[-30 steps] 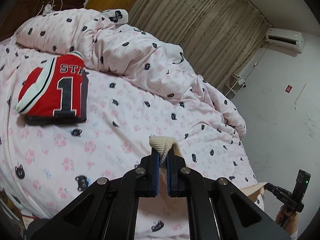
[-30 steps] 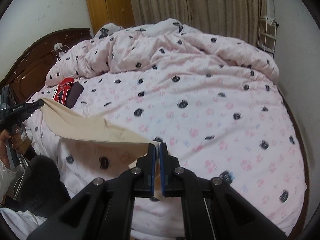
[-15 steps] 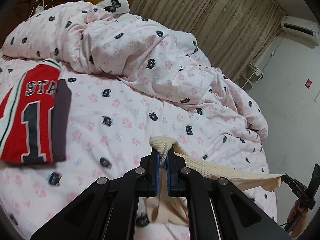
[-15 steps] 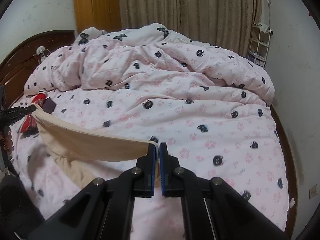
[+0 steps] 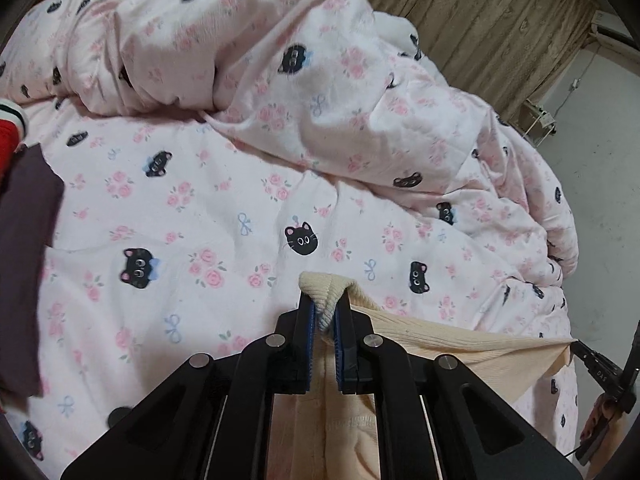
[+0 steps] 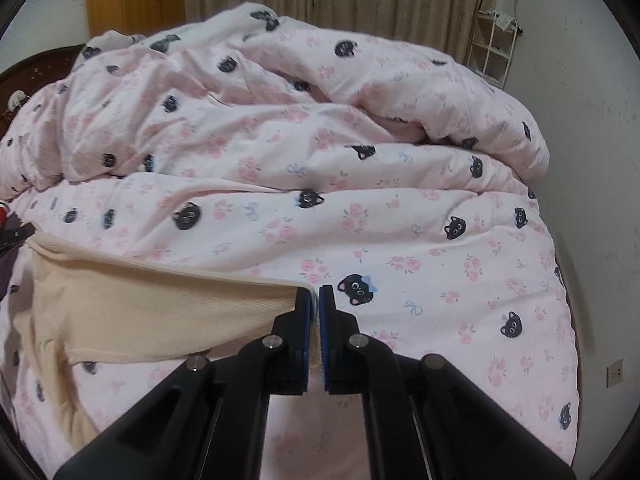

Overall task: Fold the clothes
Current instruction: 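Open both grippers and release the beige sweater onto the bed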

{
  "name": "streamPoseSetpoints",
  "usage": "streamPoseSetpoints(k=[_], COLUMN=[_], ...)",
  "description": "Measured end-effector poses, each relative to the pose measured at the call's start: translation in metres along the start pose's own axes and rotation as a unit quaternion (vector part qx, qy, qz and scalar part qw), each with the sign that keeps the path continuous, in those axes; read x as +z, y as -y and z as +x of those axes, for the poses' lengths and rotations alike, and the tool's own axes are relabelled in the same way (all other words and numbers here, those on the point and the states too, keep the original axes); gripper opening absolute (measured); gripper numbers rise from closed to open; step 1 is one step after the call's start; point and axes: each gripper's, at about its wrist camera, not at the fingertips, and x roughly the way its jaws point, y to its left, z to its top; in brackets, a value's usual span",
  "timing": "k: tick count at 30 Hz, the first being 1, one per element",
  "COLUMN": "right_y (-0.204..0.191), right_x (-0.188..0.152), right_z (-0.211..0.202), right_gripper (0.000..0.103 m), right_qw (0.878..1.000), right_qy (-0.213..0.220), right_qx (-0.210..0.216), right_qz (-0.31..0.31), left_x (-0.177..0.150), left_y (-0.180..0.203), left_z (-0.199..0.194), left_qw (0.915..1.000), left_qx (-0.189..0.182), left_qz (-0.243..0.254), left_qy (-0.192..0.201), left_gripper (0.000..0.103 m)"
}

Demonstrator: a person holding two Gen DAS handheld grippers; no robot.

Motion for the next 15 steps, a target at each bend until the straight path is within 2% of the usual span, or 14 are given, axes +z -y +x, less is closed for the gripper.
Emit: streamPoseSetpoints(k=[4, 5, 6, 8, 9, 11, 12, 15], right_y=[0.003, 0.004, 0.005, 0.009, 0.012, 0.019, 0.022, 0.029], right_x=[0.003, 0.002, 0.000, -0.004, -0.005, -0.009, -0.010, -0.018], right_z=[0.032, 0.037, 0.041, 0.048, 0.049, 0.044, 0.042, 0.028], right_gripper=[0.005, 0.007, 0.010, 0.022, 0.024, 0.037, 0.041, 0.042], right_qw=[0.999, 0.999, 0.999, 0.998, 0.997, 0.997, 0.997, 0.997], right_qy=[-0.030, -0.038, -0.044, -0.056, -0.057, -0.052, -0.050, -0.041], right_qx=[-0.013, -0.017, -0.023, -0.035, -0.037, -0.032, -0.030, -0.014], right_qz=[0.007, 0.009, 0.013, 0.021, 0.027, 0.044, 0.053, 0.071], left_x=[0.001, 0.000, -0.001, -0.003, -0.006, -0.015, -0.020, -0.043], left_y=[-0.007, -0.011, -0.020, -0.037, -0.044, -0.051, -0.054, -0.051], left_z=[0.017, 0.017, 0.013, 0.006, 0.001, -0.014, -0.021, -0.038], left_qw=[0.9998, 0.9997, 0.9995, 0.9984, 0.9979, 0.9988, 0.9992, 0.9998], left_qx=[0.010, 0.012, 0.008, -0.001, -0.004, -0.007, -0.008, -0.017], left_qz=[-0.012, -0.018, -0.031, -0.057, -0.064, -0.048, -0.039, 0.009], left_qy=[-0.012, -0.010, -0.009, -0.006, -0.004, 0.000, 0.002, -0.011], left_gripper=[0.032, 0.041, 0.045, 0.046, 0.046, 0.046, 0.046, 0.046])
